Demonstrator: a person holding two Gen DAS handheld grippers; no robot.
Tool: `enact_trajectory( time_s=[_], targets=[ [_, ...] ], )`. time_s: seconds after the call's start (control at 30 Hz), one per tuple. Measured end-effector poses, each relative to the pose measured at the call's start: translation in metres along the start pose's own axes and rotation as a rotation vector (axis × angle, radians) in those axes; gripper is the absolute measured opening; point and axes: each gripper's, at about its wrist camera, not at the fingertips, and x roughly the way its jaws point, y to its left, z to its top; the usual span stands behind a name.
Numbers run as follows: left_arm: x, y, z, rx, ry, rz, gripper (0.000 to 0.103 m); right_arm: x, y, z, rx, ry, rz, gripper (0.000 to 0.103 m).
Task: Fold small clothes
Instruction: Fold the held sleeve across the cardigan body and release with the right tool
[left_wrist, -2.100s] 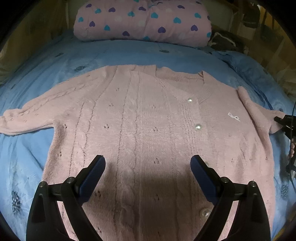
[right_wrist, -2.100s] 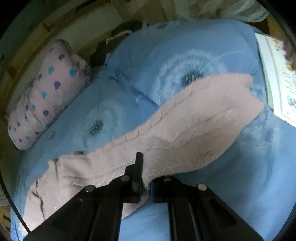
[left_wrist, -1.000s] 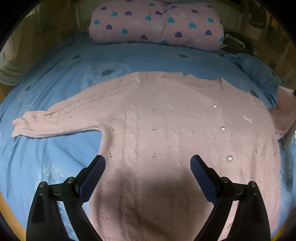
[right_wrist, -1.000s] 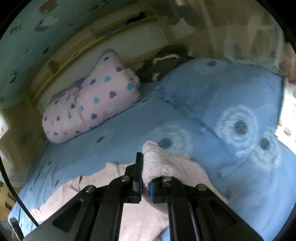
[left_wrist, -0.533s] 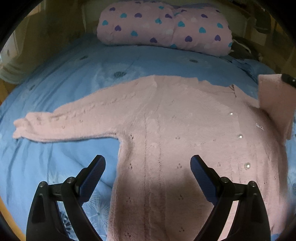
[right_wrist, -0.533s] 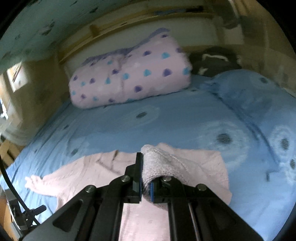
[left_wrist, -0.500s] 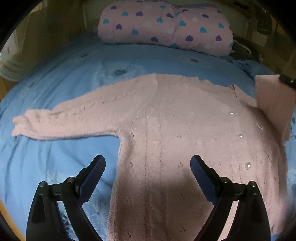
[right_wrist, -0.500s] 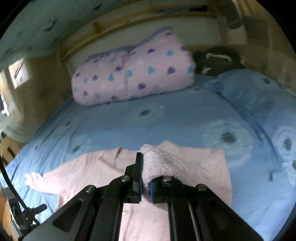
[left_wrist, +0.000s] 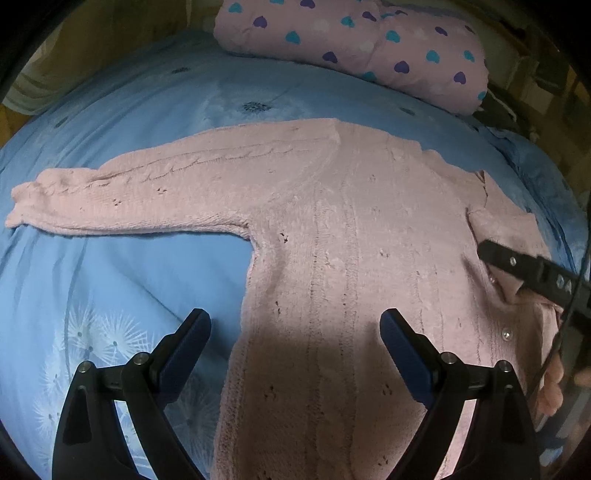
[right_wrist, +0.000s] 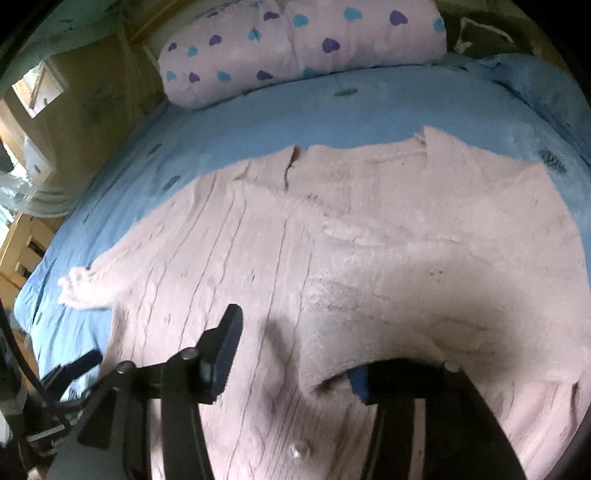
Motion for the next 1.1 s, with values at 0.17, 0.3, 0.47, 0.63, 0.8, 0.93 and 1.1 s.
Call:
enact_trajectory(
  time_s=[0.17,0.3,0.47,0.63,0.8,0.93,1.1],
  targets=[
    [-0.004,-0.012,0.003,0.001,0.010,-0.059,0.088,-0.036,-0.010,-0.013,-0.004,0.005,-0.045,0.063],
    [-0.017,-0.033,0.004,0.066,-0.018,-0.047,0.088,-0.070,-0.029,-0.020,0.011,-0.004,-0.035,0.066],
    [-0.034,-0.052,0.002,0.079,0.017,-0.071,0.088,-0.111,-0.067,-0.033,0.004,-0.008,-0.075,0.075],
    [-0.054,-0.076,0.005,0.099,0.003,-0.091,0.088,-0.141,-0.099,-0.049,0.043,-0.016,-0.183,0.075],
    [-0.064,-0.108,0.007,0.105,0.028,-0.163,0.088,-0.161,-0.126,-0.043,0.084,-0.061,-0.313,0.075],
    [-0.063,-0.143,0.009,0.145,0.016,-0.169,0.088,-0.157,-0.144,-0.023,0.142,-0.099,-0.330,0.075],
    [-0.047,-0.187,0.011,0.221,0.032,-0.196,0.088,-0.143,-0.169,-0.020,0.211,-0.116,-0.298,0.075]
  ],
)
